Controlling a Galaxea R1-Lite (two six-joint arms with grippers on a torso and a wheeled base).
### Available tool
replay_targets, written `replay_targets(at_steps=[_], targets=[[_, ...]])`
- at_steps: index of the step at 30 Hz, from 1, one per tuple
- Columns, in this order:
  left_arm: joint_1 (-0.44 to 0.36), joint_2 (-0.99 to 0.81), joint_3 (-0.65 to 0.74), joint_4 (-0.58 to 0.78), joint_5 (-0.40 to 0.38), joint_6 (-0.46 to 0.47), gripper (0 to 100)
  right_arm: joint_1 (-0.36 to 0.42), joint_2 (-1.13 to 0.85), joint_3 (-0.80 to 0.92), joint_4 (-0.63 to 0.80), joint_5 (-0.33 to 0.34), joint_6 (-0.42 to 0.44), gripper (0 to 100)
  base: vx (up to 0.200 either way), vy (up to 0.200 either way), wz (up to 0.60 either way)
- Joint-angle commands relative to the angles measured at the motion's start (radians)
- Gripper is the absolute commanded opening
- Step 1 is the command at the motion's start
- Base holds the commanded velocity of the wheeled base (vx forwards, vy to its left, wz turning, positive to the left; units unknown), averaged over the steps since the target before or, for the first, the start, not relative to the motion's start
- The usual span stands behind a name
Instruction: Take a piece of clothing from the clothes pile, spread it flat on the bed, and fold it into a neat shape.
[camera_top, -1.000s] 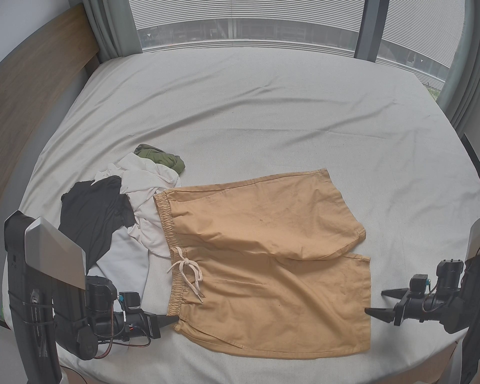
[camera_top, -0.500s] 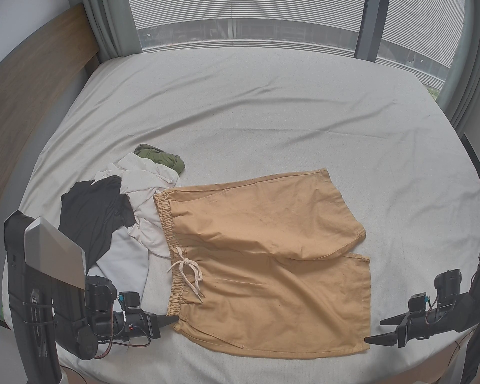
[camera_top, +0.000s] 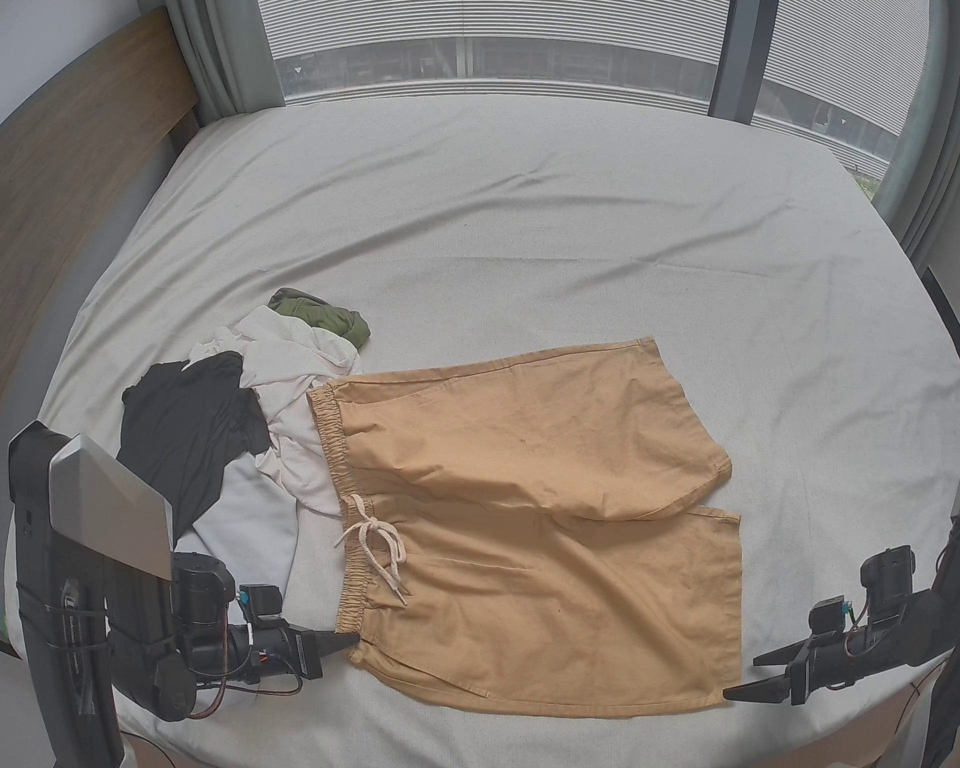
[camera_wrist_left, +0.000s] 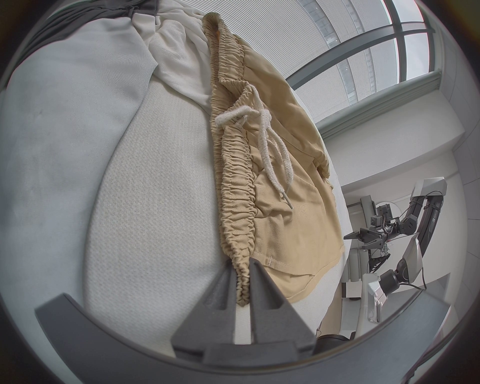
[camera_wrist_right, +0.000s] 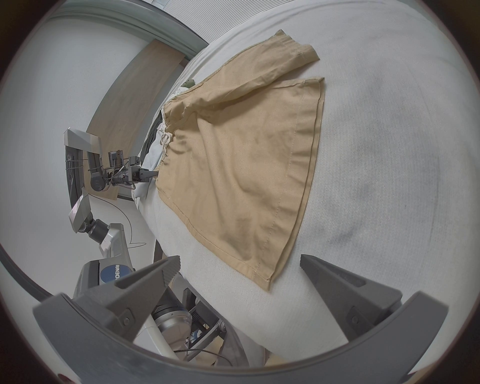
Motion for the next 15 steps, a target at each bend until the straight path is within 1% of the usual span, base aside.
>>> replay_targets(at_steps=[1,6,15], targets=[[0.0,-0.003,0.0,-0.004,0.0,0.0,0,0.004,0.039,0.018,0.002,-0.002,0.001,100,0.0,0.0,0.0],[-0.002,-0.02,0.003,-0.004,0.0,-0.002,0,0.004,0.083,0.016,-0.007,-0.016,0.011,100,0.0,0.0,0.0],[-0.003,-0.026,0.005,-0.004,0.0,0.0,0,0.021,0.112,-0.002,-0.001,-0.016,0.049,100,0.0,0.0,0.0]])
